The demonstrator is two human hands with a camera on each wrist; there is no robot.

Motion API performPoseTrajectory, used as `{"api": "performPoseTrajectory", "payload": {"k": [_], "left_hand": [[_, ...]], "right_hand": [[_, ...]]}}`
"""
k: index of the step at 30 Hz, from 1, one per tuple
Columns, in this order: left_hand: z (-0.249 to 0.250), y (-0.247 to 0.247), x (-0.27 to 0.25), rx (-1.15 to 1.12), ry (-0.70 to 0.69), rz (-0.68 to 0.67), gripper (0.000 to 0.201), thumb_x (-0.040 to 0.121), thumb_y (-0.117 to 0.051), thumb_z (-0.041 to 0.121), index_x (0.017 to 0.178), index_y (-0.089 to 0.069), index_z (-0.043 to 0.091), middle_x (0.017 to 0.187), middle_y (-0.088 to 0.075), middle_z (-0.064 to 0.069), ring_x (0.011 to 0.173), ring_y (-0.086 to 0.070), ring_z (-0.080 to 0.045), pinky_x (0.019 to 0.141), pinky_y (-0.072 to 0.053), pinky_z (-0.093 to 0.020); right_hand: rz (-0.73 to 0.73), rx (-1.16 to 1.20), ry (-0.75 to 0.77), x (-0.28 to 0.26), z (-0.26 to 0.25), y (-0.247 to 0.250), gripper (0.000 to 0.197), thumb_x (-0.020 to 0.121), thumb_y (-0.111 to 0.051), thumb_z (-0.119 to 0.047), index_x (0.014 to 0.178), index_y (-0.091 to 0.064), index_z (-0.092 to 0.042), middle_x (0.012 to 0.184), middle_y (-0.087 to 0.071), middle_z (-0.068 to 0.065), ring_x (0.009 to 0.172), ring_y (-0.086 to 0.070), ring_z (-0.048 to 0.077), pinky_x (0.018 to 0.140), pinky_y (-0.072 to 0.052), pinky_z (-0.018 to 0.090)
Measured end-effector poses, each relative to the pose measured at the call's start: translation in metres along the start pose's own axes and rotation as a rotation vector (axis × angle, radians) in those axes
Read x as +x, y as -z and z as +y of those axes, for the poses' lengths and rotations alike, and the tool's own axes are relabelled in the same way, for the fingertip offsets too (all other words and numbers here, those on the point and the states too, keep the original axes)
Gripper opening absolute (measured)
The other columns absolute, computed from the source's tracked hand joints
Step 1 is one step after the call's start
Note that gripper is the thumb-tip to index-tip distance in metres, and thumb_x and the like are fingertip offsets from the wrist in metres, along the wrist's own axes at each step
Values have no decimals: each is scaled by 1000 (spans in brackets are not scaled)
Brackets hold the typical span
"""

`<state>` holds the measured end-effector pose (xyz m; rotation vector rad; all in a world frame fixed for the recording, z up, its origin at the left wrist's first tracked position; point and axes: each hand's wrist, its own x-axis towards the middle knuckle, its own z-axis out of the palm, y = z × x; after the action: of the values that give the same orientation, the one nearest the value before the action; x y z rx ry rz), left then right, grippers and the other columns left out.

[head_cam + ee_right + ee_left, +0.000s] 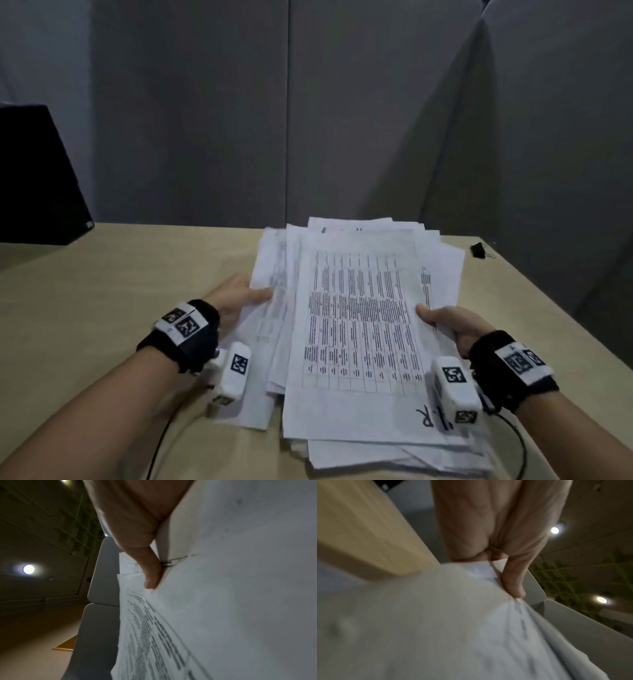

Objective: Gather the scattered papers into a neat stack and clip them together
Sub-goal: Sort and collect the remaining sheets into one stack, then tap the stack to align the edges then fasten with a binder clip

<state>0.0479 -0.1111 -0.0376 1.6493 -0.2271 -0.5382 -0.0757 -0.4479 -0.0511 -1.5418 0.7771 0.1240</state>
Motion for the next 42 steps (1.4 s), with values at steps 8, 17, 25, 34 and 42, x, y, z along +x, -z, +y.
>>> {"api": "performPoseTrajectory", "payload": {"k": [8, 17, 25, 34, 42], "left_hand": [[85, 56, -13, 59, -408, 467, 19, 92, -51, 1, 108, -60, 2, 89, -66, -2, 69, -62, -5, 82, -48, -27], [181, -23, -39, -507, -715, -207, 27, 87, -54, 14, 110, -57, 0, 99, -70, -8, 96, -67, -21, 92, -52, -40], [166, -24, -36, -382, -400, -143, 25, 97, -35, 9, 106, -58, 8, 82, -75, 0, 76, -72, -10, 67, -58, -25], [5, -20, 13, 250, 256, 24, 29, 86, -57, -3, 115, -55, -10, 121, -59, -23, 103, -58, -29, 97, -47, -40], [-2, -58, 8, 273, 225, -139, 35, 88, -58, 3, 121, -52, -7, 121, -61, -20, 110, -59, -34, 98, -47, -47]], "right_hand": [[123, -39, -65, 23, 25, 41, 62, 61, -81, -24, 107, -58, 11, 82, -55, 25, 72, -56, 35, 74, -44, 40], [-190, 340, 108, -29, -14, 25, 26, 74, -74, -8, 93, -64, 7, 75, -73, 19, 63, -71, 30, 50, -57, 44], [-303, 419, 91, -19, -33, 3, 75, 48, -88, -6, 116, -58, 3, 102, -68, 21, 79, -71, 33, 61, -58, 49], [-95, 199, -14, 1, 19, -15, 21, 97, -45, -18, 101, -59, -2, 65, -72, 9, 51, -69, 18, 46, -55, 26], [-133, -170, 12, 8, 22, -15, 54, 53, -89, -19, 91, -60, 6, 92, -66, 20, 81, -62, 31, 85, -51, 57]]}}
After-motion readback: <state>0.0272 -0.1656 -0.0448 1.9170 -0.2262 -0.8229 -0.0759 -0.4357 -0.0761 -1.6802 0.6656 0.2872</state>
